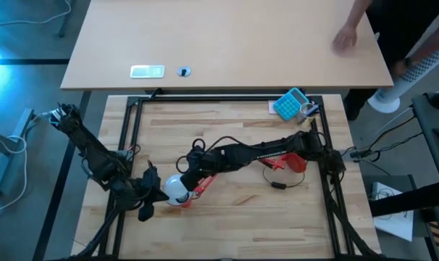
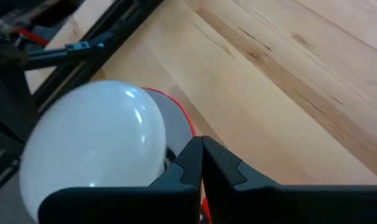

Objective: Screw lightbulb
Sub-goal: Insert the lightbulb into the orange desk lamp

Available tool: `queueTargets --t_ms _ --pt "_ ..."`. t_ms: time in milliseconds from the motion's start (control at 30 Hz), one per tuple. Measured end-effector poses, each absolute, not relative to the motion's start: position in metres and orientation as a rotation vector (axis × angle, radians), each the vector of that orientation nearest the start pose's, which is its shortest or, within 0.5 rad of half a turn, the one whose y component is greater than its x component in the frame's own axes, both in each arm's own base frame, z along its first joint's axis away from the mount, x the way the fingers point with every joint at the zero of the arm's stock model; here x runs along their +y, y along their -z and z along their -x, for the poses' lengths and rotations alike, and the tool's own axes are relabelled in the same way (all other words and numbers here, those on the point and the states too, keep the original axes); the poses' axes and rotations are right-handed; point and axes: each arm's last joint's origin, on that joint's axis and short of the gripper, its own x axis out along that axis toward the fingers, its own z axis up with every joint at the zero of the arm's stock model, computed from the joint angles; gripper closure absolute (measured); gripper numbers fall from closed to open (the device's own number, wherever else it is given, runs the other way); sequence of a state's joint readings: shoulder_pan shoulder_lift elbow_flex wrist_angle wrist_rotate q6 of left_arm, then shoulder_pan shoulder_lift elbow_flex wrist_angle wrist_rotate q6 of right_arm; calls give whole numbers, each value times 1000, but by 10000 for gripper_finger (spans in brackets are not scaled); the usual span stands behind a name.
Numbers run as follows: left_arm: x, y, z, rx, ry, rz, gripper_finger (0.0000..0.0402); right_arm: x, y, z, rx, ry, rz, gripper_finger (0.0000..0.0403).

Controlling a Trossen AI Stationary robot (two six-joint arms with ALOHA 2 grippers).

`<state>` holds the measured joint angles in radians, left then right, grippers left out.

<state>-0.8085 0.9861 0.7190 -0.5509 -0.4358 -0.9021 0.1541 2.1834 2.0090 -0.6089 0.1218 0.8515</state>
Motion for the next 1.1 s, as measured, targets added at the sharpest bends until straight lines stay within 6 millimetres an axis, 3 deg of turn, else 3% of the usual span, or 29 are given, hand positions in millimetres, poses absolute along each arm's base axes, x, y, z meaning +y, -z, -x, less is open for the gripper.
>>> queueTargets --t_ms 333,733,900,1100 --pt "-114 -246 -135 754 -6 385 401 84 -267 -485 739 271 -728 403" --pt "-103 -237 -125 804 -60 357 401 113 -277 -479 774 204 -779 403" --pt "-104 -240 -119 853 7 420 401 110 -276 -475 829 239 -762 403" --pt "-116 -245 -110 815 69 490 401 93 -276 -479 791 289 -723 403"
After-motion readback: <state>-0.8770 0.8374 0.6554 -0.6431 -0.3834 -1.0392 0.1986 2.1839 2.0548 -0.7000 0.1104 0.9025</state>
